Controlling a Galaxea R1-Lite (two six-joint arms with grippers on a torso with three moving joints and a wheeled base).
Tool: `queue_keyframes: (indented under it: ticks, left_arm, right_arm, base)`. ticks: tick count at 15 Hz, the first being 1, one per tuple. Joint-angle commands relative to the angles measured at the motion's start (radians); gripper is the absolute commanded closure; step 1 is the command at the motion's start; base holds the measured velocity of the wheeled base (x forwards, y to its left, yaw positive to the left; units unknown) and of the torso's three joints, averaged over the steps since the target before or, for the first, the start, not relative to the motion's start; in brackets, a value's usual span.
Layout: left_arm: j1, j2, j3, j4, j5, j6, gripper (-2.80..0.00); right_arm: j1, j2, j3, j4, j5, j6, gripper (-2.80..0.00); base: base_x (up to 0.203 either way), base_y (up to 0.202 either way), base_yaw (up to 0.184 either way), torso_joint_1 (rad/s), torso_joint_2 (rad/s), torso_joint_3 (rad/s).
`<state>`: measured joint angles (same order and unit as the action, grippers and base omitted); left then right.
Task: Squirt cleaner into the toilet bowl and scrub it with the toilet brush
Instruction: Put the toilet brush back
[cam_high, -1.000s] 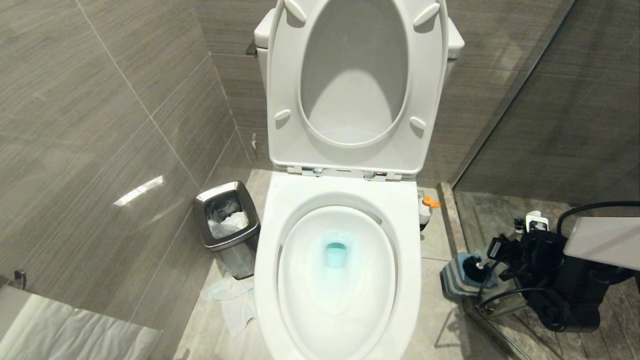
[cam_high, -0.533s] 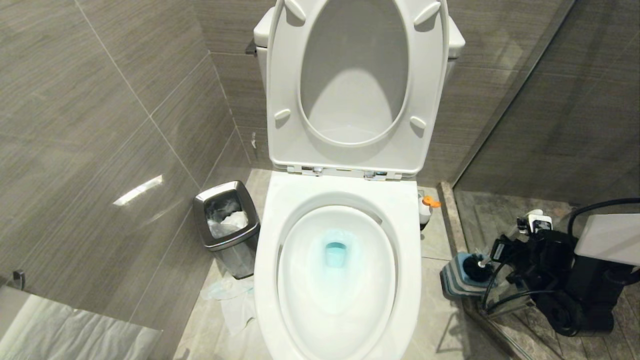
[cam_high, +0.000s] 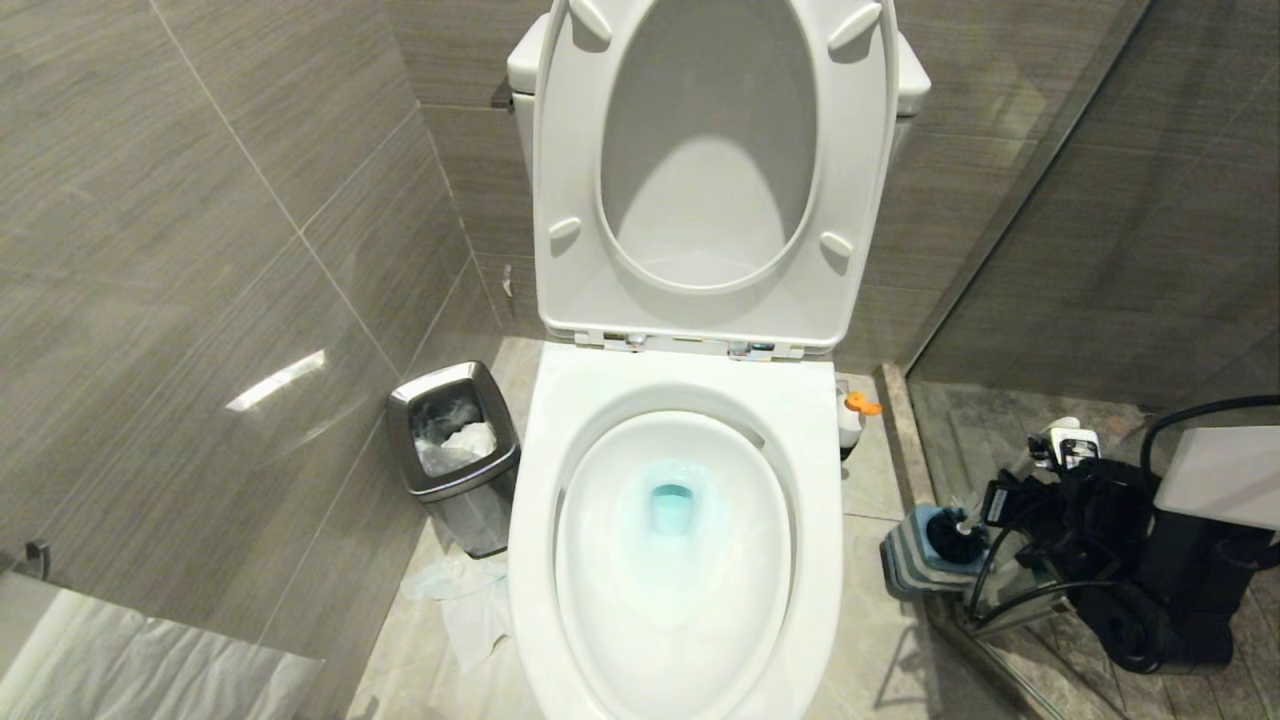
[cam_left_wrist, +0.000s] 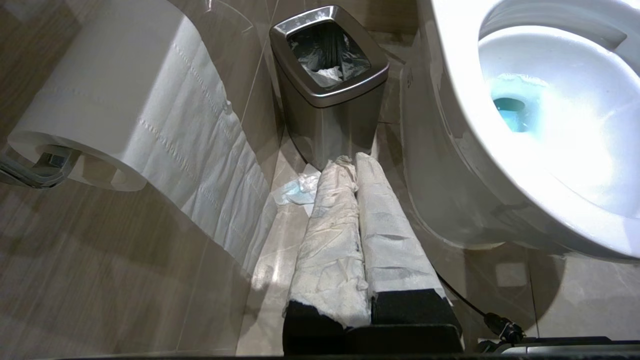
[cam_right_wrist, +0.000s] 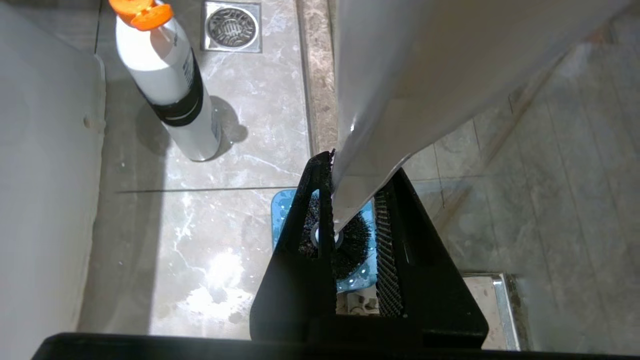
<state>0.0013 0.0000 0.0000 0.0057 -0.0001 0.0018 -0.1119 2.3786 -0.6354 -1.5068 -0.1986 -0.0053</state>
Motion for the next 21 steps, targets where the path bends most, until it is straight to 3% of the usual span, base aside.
queue_keyframes:
  ticks: [1,2,3,10,19,21]
  left_arm:
    - [0.000,0.000,0.000,0.000,0.000,0.000,0.00]
    - [0.000,0.000,0.000,0.000,0.000,0.000,0.00]
    - [0.000,0.000,0.000,0.000,0.000,0.000,0.00]
    - [0.000,0.000,0.000,0.000,0.000,0.000,0.00]
    - [0.000,0.000,0.000,0.000,0.000,0.000,0.00]
    - [0.000,0.000,0.000,0.000,0.000,0.000,0.00]
  right_arm:
    - [0.000,-0.007,0.006,-0.018,0.002,-0.004,0.00]
    - [0.000,-0.007,0.005,-0.023,0.007,-0.004,0.00]
    - [0.000,-0.007,0.006,-0.023,0.015,-0.004,-2.80]
    - [-0.002,-0.063,0.056,-0.023,0.026,0.001,-2.80]
    - [-0.002,-0.282,0.394,-0.023,0.065,0.014,-2.80]
    - [0.001,-0.356,0.452,-0.023,0.069,0.091,-2.80]
  base:
    - [0.000,0.000,0.000,0.000,0.00,0.000]
    - [0.000,0.000,0.000,0.000,0.00,0.000]
    - [0.000,0.000,0.000,0.000,0.00,0.000]
    - [0.000,0.000,0.000,0.000,0.00,0.000]
    - [0.000,0.000,0.000,0.000,0.00,0.000]
    - [0.000,0.000,0.000,0.000,0.00,0.000]
